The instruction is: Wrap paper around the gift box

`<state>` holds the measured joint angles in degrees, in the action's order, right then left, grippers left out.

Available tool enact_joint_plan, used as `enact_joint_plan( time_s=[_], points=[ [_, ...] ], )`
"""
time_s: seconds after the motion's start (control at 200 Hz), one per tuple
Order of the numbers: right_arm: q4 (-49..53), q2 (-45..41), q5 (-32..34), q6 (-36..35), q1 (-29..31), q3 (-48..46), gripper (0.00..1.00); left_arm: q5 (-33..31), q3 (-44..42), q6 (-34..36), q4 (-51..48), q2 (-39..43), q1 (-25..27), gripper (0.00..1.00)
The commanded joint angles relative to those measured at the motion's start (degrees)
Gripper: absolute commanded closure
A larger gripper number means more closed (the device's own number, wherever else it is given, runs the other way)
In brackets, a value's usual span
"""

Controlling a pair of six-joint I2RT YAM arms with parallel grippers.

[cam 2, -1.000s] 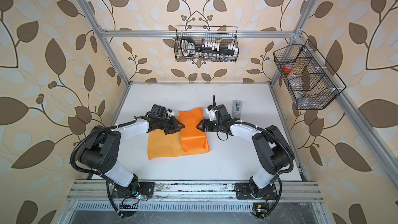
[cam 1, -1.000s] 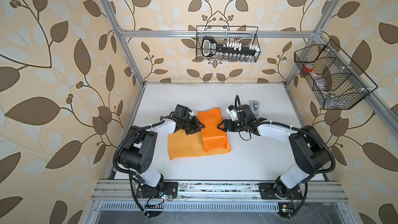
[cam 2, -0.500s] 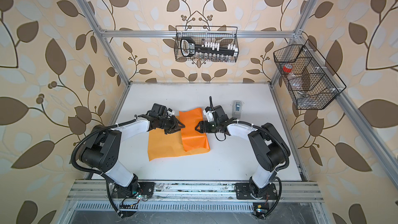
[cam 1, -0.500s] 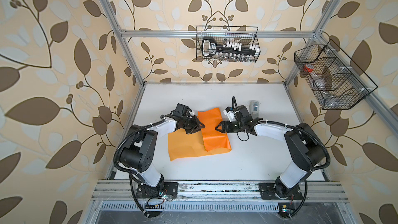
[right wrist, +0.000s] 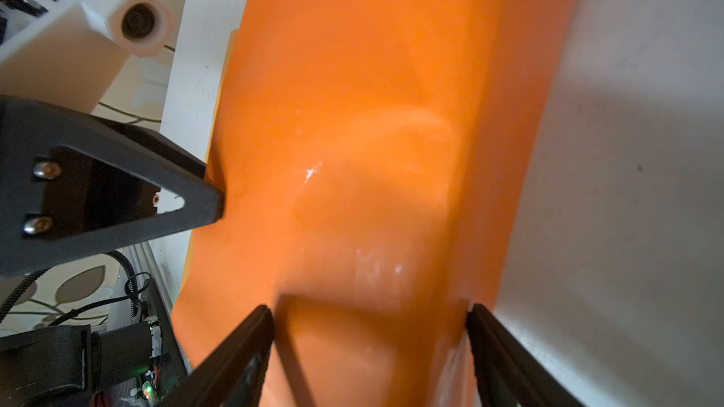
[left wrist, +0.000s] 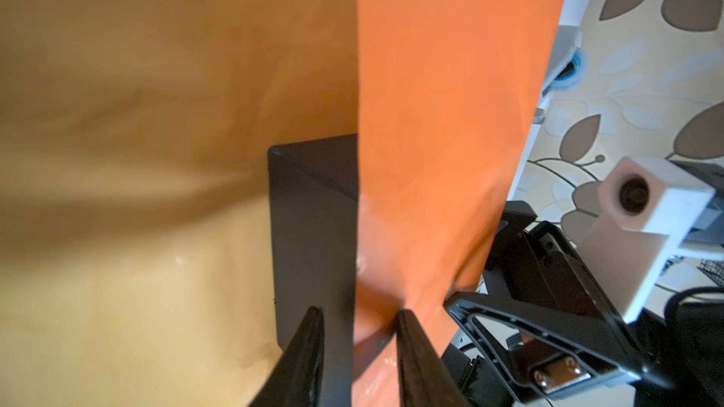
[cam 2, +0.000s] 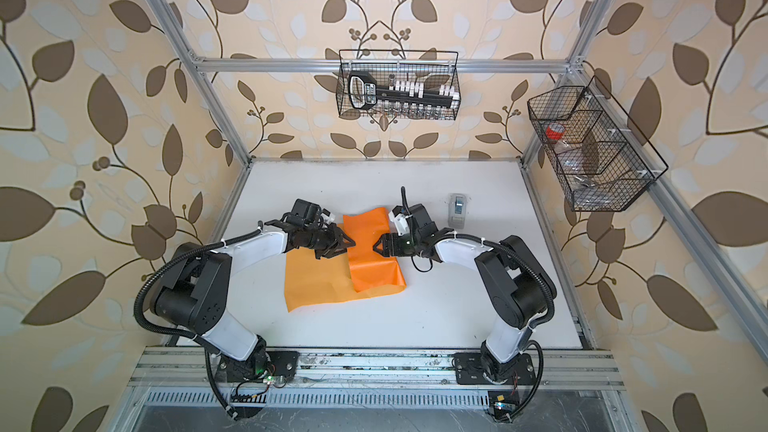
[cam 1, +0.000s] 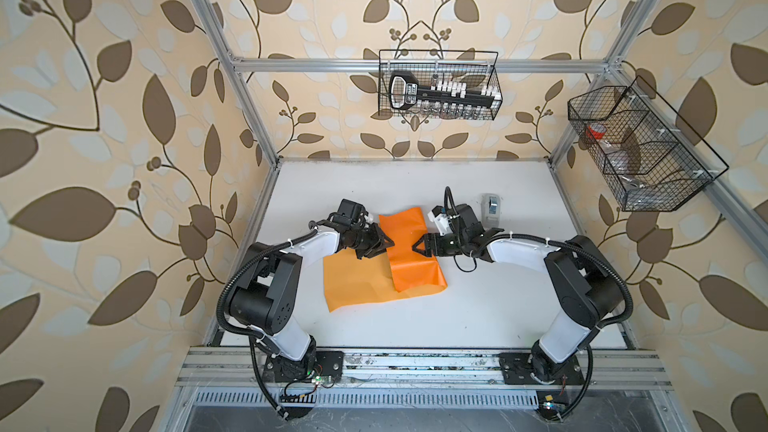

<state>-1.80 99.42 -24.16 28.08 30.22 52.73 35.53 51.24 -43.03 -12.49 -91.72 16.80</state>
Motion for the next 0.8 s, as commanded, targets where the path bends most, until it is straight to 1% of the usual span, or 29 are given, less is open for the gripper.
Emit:
enact_joint_plan(
  time_s=[0.0, 0.13, 0.145, 0.225, 0.31, 0.375, 0.42, 0.44, 0.525, 0.595, 0.655, 0.725, 0.795],
  points=[
    [3.41, 2.90, 3.74, -0.42, 0.74, -1.60, 0.23, -4.26, 1.40, 2.33, -7.29, 4.54, -1.20, 0.59],
    [3.48, 3.17, 5.05, -0.31, 0.76, -2.27, 0.24, -6.53, 2.50, 3.69, -12.48, 8.73, -2.72, 0.42],
    [3.43, 3.15, 5.21, -0.30, 0.77, -2.40, 0.24, -6.81, 2.52, 3.78, -13.27, 10.74, -2.88, 0.40],
    [3.18, 3.00, 5.78, -0.21, 0.72, -2.91, 0.25, -8.48, 2.01, 4.09, -17.19, 14.40, -4.14, 0.28],
    [2.95, 2.98, 5.93, 0.00, 0.73, -3.11, 0.25, -8.13, -1.34, 1.49, -19.39, 18.63, -6.20, 0.18],
    [2.48, 2.75, 6.10, 0.29, 0.80, -3.24, 0.25, -6.41, -6.09, -2.66, -18.58, 22.94, -6.78, 0.15],
    [2.34, 2.68, 6.27, 0.49, 0.73, -3.32, 0.25, -5.23, -9.87, -5.50, -17.53, 26.28, -6.70, 0.14],
    [2.29, 2.61, 6.36, 0.66, 0.75, -3.38, 0.25, -4.86, -11.61, -7.94, -17.18, 27.88, -6.64, 0.14],
    [1.60, 2.34, 6.57, 1.21, 0.80, -3.85, 0.25, -4.66, -18.31, -13.43, -16.78, 35.25, -5.54, 0.11],
    [1.20, 2.23, 6.67, 1.58, 0.75, -4.12, 0.25, -4.85, -21.61, -16.91, -18.17, 39.97, -3.52, 0.10],
    [1.03, 2.18, 6.85, 1.80, 0.80, -4.21, 0.26, -5.45, -21.90, -18.40, -21.58, 42.91, -1.46, 0.10],
    [0.84, 2.07, 7.02, 2.03, 0.78, -4.37, 0.26, -8.35, -21.80, -20.56, -25.72, 46.51, 2.10, 0.10],
    [0.45, 2.08, 7.17, 2.41, 0.73, -4.56, 0.26, -11.49, -23.04, -24.98, -26.96, 49.70, 6.13, 0.08]
  ],
)
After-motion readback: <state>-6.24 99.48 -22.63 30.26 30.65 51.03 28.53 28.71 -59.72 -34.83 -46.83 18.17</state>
